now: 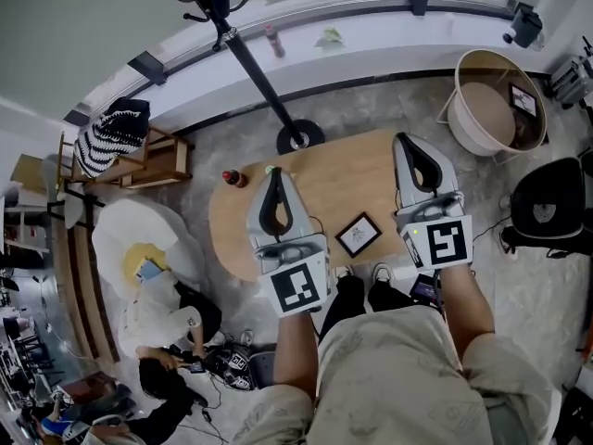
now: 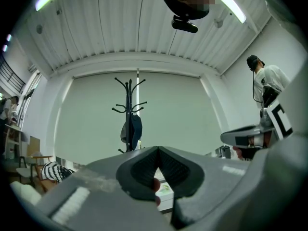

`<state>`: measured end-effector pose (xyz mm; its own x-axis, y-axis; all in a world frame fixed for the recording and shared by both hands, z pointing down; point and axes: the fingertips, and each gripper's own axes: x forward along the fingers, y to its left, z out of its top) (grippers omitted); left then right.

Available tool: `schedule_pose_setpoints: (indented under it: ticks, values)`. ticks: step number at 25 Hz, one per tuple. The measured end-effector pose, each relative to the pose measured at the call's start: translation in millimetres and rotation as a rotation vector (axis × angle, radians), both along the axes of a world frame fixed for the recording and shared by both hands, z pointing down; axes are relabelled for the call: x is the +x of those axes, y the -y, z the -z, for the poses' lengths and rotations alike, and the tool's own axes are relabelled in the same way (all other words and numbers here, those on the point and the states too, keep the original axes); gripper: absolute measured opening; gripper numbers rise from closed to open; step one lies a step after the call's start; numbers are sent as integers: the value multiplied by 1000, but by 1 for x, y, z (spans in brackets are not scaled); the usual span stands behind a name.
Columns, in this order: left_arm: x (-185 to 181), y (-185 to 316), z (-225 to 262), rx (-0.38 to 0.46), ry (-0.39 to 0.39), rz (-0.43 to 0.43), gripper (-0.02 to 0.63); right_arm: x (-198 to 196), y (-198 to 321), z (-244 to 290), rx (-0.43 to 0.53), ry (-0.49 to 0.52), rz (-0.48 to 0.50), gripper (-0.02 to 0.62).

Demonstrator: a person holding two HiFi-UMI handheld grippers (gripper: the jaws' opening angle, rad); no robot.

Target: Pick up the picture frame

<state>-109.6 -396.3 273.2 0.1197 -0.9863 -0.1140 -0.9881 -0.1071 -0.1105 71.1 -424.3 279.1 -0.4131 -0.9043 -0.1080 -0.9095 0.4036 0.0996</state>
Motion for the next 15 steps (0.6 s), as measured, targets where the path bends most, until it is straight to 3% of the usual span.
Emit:
schedule_pose_setpoints:
  ticks: [15]
  values:
    - [0, 13, -98, -182, -35, -1, 3, -15, 14, -99, -198, -33, 21, 2]
